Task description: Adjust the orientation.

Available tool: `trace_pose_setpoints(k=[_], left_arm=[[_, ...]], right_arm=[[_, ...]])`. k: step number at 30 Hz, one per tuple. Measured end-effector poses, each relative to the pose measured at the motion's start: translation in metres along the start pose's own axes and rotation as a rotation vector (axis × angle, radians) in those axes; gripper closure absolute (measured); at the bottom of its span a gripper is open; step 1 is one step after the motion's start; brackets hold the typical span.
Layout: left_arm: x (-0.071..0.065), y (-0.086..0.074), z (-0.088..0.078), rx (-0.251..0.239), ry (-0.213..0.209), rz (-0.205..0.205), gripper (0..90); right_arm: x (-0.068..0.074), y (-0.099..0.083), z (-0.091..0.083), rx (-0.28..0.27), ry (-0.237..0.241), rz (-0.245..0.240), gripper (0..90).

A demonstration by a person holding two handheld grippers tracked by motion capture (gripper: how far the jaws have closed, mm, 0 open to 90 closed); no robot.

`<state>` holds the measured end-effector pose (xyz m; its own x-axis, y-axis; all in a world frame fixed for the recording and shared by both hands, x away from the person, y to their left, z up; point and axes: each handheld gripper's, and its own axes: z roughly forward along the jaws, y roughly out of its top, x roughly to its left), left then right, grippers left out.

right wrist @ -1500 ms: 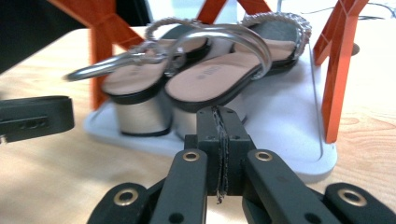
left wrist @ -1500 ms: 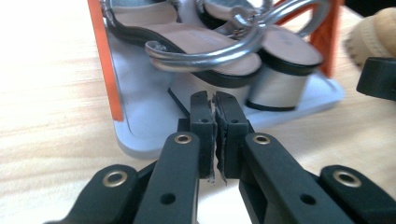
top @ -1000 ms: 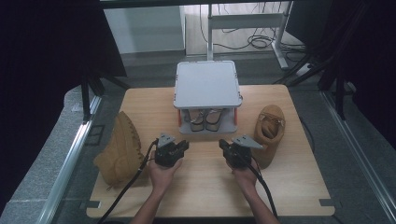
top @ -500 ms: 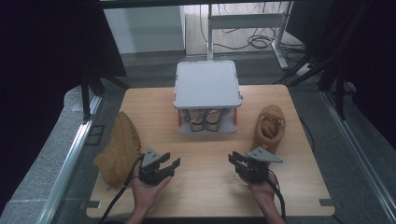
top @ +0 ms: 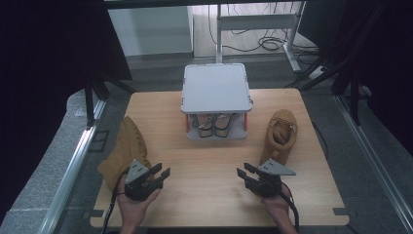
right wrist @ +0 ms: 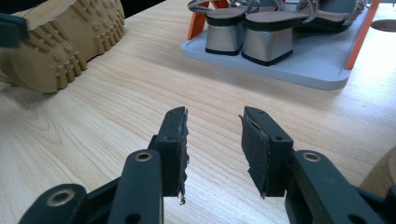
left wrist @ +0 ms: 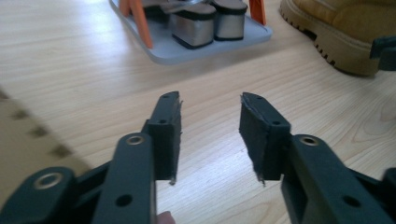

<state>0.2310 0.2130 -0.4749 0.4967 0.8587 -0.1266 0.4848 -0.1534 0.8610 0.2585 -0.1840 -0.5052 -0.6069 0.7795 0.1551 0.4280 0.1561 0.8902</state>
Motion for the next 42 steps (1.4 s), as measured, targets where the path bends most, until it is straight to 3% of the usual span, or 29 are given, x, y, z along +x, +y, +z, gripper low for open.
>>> trace_pose_setpoints(k=[12, 21, 26, 30, 35, 37, 42], left_arm=[[0.044, -0.001, -0.043, -0.049, 0.063, -0.076, 63.3], [0.067, -0.023, -0.068, -0.055, 0.088, -0.119, 64.5], [0.083, -0.042, -0.084, -0.067, 0.110, -0.158, 73.3], [0.095, -0.044, -0.099, -0.081, 0.126, -0.179, 81.1], [0.108, -0.050, -0.107, -0.078, 0.145, -0.201, 88.7], [0.114, -0.054, -0.109, -0.072, 0.170, -0.214, 89.1], [0.127, -0.063, -0.107, -0.062, 0.181, -0.260, 89.2]], right_arm=[[-0.005, -0.002, 0.001, 0.000, -0.016, 0.005, 59.0], [-0.012, -0.002, -0.002, -0.002, -0.022, 0.025, 58.9], [-0.015, -0.001, -0.003, -0.008, -0.038, 0.030, 58.7], [-0.016, -0.001, -0.004, -0.017, -0.051, 0.037, 58.7], [-0.016, -0.003, -0.002, -0.005, -0.054, 0.037, 58.7], [-0.017, -0.003, -0.002, -0.001, -0.051, 0.037, 58.7], [-0.017, -0.004, -0.001, 0.004, -0.057, 0.036, 58.7]])
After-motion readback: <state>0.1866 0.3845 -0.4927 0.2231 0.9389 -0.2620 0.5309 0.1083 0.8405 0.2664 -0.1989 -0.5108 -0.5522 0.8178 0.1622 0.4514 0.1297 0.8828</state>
